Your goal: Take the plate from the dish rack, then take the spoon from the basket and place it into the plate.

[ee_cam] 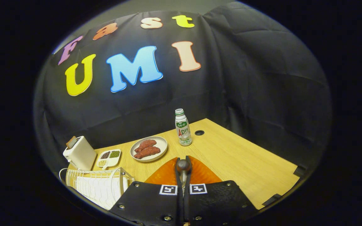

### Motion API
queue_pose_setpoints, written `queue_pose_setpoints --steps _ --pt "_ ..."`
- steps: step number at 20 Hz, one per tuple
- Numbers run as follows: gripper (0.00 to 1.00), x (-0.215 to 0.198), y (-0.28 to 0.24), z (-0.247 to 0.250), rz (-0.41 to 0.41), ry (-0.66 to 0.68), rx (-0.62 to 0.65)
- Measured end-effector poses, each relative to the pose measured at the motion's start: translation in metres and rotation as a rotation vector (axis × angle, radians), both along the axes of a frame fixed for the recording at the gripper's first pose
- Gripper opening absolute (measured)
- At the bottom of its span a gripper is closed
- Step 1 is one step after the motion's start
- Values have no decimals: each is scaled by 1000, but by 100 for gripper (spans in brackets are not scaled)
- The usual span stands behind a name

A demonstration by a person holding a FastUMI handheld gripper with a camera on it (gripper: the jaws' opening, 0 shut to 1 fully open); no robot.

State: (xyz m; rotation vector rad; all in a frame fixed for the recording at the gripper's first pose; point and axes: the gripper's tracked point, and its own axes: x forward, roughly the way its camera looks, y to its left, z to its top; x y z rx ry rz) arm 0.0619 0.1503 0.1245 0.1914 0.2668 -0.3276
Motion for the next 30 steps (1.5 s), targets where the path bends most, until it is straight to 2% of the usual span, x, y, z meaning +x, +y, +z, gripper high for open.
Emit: queue_pose_setpoints --steps 6,11,15,22,30 --pt "0 -17 46 46 88 -7 -157" --pt "0 -41 121 66 191 -20 -225" --pt "0 -69 195 63 302 -14 -247" --pt "0 -126 304 39 467 10 -261" --pt "0 -155 359 -35 582 122 -261"
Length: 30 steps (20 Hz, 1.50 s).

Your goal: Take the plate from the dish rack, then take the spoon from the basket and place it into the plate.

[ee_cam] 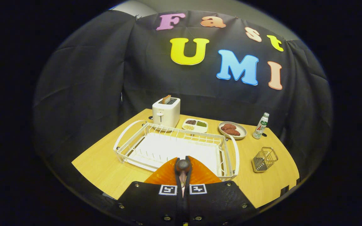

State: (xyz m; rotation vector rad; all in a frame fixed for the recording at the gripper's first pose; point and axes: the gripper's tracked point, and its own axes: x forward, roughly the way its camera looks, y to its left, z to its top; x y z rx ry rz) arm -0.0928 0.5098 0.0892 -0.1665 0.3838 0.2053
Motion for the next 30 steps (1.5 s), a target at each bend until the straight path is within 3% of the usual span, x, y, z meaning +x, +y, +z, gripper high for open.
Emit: queue_pose_setpoints --steps 7,11,12,14,24,30 --pt "2 -17 37 -49 114 92 -12" --pt "16 -17 33 -35 88 55 -18" --pt "27 -14 33 -34 87 46 -18" --pt "33 -14 32 -27 78 37 -22" --pt "33 -5 28 -9 64 -1 -13" --pt "33 6 -2 36 -7 -70 19"
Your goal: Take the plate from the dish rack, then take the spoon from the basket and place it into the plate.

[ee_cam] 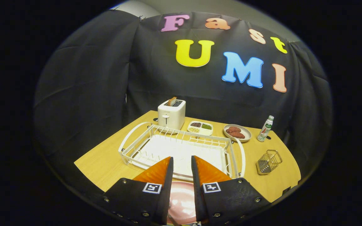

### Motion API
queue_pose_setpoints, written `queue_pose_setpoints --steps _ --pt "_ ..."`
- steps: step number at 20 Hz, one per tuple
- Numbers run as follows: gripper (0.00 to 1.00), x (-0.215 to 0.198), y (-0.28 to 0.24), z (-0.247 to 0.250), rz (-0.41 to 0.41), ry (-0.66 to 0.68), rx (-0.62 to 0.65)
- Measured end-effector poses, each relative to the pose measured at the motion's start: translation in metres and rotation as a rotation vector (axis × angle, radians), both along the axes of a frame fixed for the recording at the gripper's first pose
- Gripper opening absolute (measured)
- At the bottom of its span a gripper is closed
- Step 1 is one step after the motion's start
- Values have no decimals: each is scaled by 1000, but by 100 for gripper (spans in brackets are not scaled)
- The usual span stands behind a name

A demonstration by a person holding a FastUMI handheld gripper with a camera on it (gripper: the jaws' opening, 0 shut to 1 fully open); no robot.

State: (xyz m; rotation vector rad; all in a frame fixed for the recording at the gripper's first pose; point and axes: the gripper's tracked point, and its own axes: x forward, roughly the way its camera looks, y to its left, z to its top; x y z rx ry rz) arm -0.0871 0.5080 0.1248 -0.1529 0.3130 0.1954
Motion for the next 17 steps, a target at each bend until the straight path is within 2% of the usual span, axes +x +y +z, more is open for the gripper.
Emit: queue_pose_setpoints --steps 9,13,17 --pt "33 32 -85 115 -163 -168 45" --pt "33 43 -127 149 -218 -205 66" --pt "33 50 -174 161 -261 -224 75"
